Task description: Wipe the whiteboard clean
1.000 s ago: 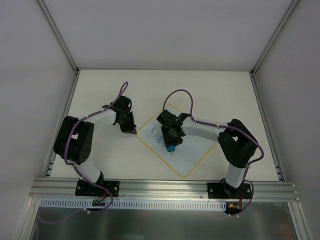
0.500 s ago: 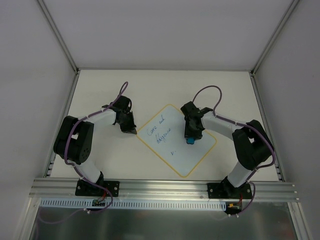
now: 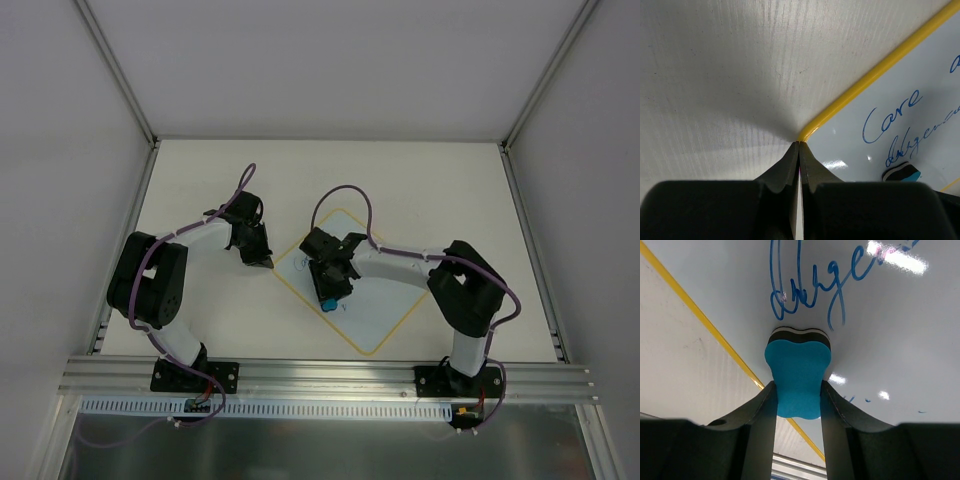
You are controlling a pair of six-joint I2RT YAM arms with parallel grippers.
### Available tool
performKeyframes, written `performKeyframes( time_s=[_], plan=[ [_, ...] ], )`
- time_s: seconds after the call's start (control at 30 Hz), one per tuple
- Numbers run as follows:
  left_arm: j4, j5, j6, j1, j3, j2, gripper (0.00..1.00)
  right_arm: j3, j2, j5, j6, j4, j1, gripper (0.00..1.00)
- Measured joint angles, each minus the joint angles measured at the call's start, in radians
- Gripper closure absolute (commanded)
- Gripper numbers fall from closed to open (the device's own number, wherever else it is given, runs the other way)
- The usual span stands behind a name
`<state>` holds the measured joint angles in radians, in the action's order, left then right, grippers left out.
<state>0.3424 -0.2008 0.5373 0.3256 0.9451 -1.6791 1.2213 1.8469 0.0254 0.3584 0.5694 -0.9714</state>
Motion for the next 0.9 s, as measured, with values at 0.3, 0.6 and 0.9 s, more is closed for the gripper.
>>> performKeyframes(
  time_s=[0.3, 0.6, 0.9],
  plan=[
    [-0.005, -0.001, 0.002, 0.0, -0.005, 0.003, 1.0, -0.159, -0.131, 0.099, 0.146, 0.002, 0.034, 1.0],
    [-0.015, -0.006, 0.001, -0.007, -0.022, 0.017, 1.0, -0.344, -0.314, 0.241, 0.288, 0.121, 0.135, 1.0],
    [-0.014, -0.008, 0.0, -0.007, -0.022, 0.017, 1.0, -0.156, -0.136, 0.171, 0.177, 0.139, 0.13, 1.0]
  ],
)
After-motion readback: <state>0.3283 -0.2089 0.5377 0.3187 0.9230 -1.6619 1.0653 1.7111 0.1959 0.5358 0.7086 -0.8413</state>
